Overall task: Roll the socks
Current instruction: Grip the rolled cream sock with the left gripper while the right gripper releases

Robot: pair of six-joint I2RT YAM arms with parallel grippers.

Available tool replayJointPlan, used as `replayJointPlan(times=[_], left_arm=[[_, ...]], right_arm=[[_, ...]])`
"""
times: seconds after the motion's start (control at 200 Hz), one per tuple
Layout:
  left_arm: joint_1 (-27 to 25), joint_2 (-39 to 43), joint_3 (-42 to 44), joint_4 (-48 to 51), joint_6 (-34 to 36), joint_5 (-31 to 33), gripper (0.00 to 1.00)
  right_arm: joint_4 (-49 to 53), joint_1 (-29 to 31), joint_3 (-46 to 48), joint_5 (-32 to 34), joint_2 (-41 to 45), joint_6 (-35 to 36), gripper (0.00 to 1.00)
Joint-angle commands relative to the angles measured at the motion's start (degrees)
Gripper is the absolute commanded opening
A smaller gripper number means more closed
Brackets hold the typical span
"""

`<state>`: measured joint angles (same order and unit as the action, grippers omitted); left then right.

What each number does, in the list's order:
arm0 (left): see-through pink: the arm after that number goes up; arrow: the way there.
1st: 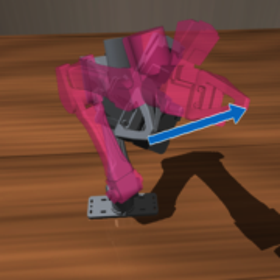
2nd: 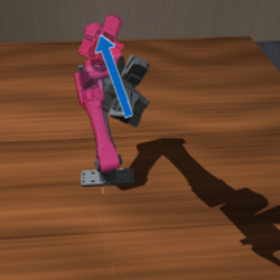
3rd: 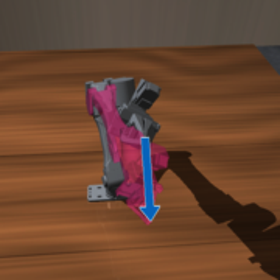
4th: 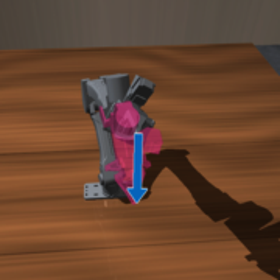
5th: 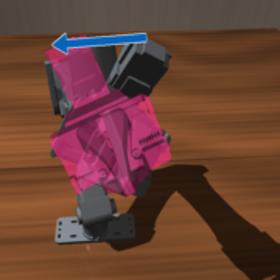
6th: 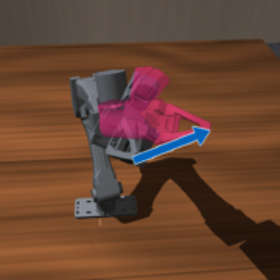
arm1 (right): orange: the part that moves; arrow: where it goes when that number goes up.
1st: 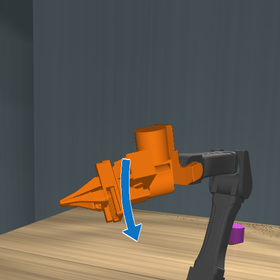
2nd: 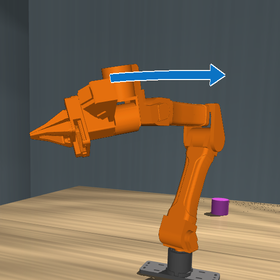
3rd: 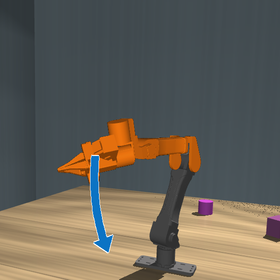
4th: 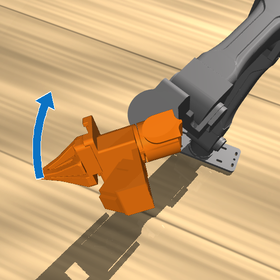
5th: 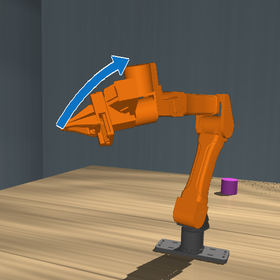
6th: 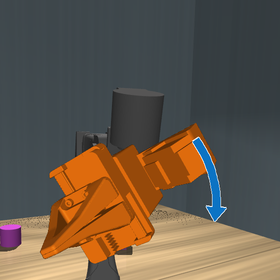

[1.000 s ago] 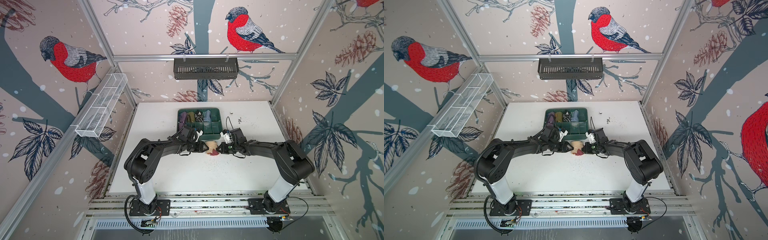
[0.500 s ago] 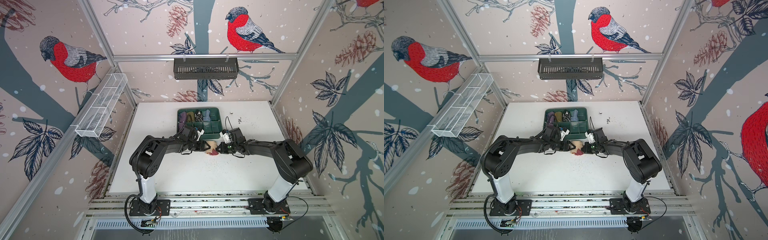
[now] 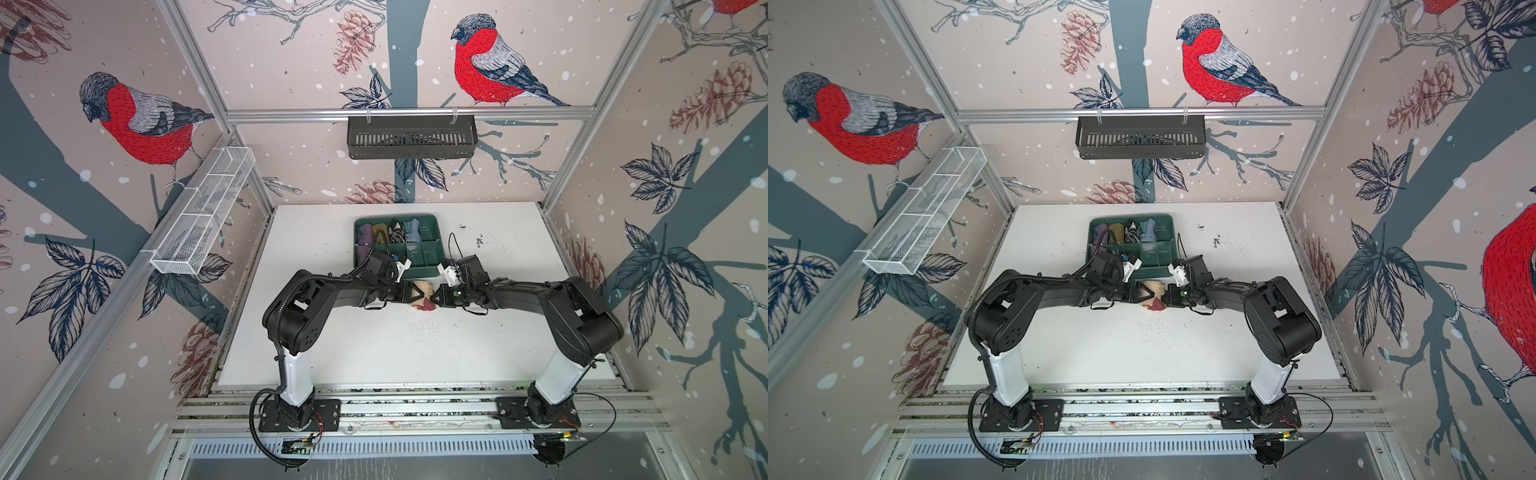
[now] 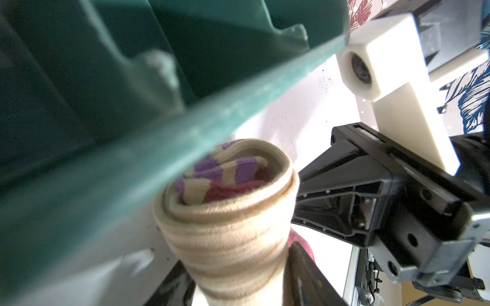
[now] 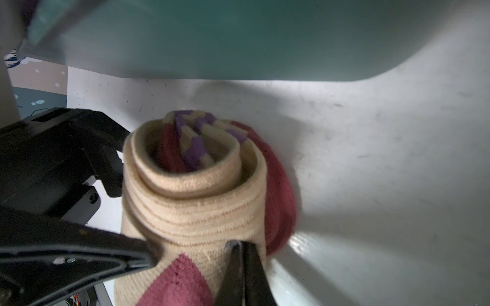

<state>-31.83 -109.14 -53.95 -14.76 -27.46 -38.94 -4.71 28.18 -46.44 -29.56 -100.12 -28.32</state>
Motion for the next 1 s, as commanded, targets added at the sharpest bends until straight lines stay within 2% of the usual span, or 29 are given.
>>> replayJointPlan(times=[0.0, 0.13, 0.515, 0.685, 0.996], left_arm=[[-0.66, -0.83, 0.08, 2.94, -0.41, -1.25, 0.55], [-0.86, -1.49, -0.66, 4.58, 0.46, -0.50, 0.52], [-1.12, -2.49, -2.15, 6.23, 0.99, -0.88, 0.20], [-1.12, -0.39, -1.17, 6.24, 1.25, -0.25, 0.00], [-1.12, 2.83, -0.21, 6.65, 0.96, 1.23, 0.00]], right_arm=[[-0.02, 0.20, -0.50, 0.47, -0.43, 0.37, 0.08], [-0.20, 0.23, -0.42, 0.34, -0.52, 0.31, 0.08], [-0.47, 0.29, -0.55, 0.06, -0.61, 0.35, 0.08], [-0.65, 0.34, -0.38, -0.18, -0.11, 0.44, 0.08], [-0.15, -0.53, 1.04, -0.08, 6.93, 0.72, 0.10]])
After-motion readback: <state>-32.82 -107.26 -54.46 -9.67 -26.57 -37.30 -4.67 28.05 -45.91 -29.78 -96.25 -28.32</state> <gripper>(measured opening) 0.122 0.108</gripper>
